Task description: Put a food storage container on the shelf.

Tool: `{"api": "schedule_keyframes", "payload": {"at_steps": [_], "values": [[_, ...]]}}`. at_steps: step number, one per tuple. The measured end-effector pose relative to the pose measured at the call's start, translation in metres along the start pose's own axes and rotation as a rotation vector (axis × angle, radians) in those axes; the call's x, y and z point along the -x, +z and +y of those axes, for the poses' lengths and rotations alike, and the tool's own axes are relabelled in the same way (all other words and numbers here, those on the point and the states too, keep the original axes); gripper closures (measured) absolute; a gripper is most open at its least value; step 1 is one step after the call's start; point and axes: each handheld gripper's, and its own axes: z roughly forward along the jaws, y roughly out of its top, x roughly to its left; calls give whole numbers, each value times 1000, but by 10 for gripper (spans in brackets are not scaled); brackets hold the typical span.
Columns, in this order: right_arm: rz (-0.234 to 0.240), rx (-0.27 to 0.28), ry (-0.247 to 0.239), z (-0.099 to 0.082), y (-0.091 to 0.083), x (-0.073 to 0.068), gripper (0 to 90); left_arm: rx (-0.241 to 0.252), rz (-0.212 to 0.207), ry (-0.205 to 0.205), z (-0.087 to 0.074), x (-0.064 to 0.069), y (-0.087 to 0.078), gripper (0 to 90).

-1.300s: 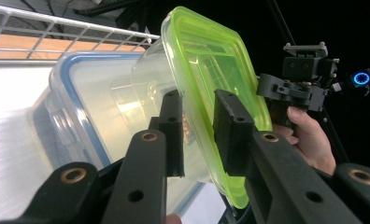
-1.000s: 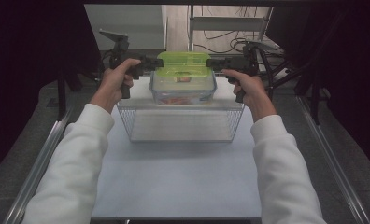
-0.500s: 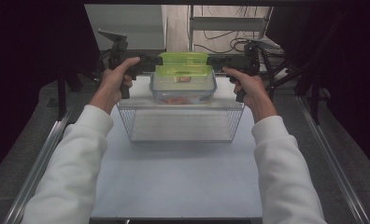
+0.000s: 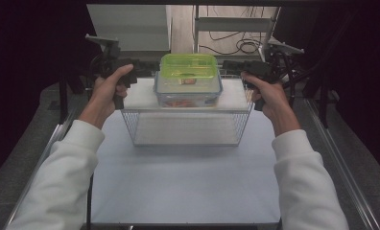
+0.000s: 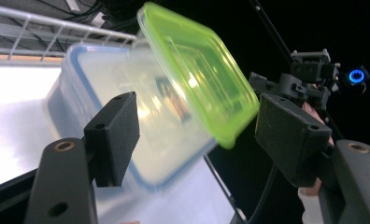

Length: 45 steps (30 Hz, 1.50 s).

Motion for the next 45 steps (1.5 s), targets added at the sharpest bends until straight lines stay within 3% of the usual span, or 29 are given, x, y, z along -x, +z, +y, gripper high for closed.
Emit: {"api": "schedule_keyframes", "payload": {"at_steps": [4, 10, 14, 19, 25, 32, 36, 41, 45], "values": [[-10, -10, -35, -16, -17, -1, 465, 7, 0, 48, -21, 6, -15, 294], [4, -22, -94, -53, -38, 0, 441, 11, -5, 113, -63, 10, -32, 290], [14, -29, -113, -75, -52, 4, 436, 9, -6, 122, -89, 2, -40, 290], [22, -32, -126, -101, -69, 11, 435, 2, -22, 102, -122, -13, -45, 291], [-1, -49, -122, -138, -84, 32, 430, -27, -4, 92, -163, -33, -45, 295], [-57, -97, -131, -176, -87, 54, 427, -82, 33, 115, -206, -49, -37, 300], [-84, -148, -149, -198, -81, 64, 425, -132, 79, 126, -224, -58, -30, 303], [-124, -218, -159, -219, -72, 75, 416, -160, 131, 151, -239, -64, -26, 316], [-126, -216, -173, -225, -69, 74, 413, -171, 140, 141, -246, -68, -23, 315]]}}
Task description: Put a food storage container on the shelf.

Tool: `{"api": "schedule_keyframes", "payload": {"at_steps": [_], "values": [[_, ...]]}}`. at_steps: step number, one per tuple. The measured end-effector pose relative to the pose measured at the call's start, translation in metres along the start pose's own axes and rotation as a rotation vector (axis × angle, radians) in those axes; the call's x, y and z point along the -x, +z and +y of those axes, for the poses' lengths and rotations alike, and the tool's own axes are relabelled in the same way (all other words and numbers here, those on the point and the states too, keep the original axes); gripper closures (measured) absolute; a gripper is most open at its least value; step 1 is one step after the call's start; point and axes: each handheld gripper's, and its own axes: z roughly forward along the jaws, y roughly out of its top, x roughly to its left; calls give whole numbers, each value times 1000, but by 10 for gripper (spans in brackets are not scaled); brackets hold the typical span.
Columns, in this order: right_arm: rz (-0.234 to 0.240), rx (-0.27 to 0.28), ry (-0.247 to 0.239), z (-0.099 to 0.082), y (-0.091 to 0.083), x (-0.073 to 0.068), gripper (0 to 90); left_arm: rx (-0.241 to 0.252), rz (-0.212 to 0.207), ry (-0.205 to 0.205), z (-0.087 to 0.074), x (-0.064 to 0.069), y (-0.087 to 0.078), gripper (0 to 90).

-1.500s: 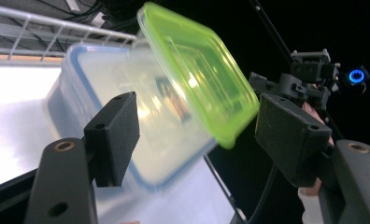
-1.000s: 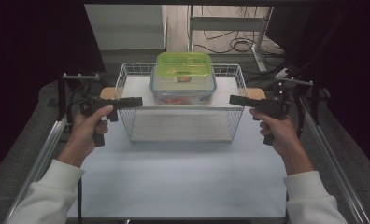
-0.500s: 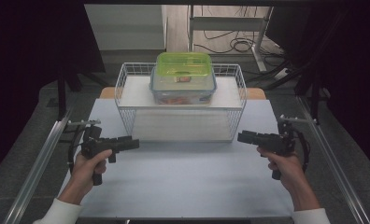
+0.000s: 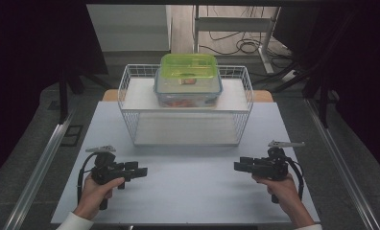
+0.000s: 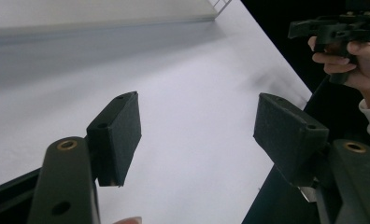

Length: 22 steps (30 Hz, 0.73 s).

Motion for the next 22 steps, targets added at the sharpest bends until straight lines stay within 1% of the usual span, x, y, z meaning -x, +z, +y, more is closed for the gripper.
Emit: {"api": "schedule_keyframes", "payload": {"at_steps": [5, 6, 13, 17, 20, 22], "values": [[4, -5, -13, -1, 3, -2, 405, -9, 2, 1, -1, 0, 1, 313], [4, -4, -12, -1, 3, -2, 404, -11, 4, 5, -2, 0, 1, 313], [1, -9, -9, -1, 4, -2, 397, -7, 3, -1, -1, 0, 0, 313], [-10, -3, -13, -1, 3, -1, 390, -10, 1, -2, -2, 0, 1, 312], [-7, 0, -9, -1, 2, -2, 383, -4, 2, -3, -1, 0, 0, 308], [-5, 0, -11, -1, 2, -2, 375, -2, -4, -5, -1, 0, -1, 302]]}}
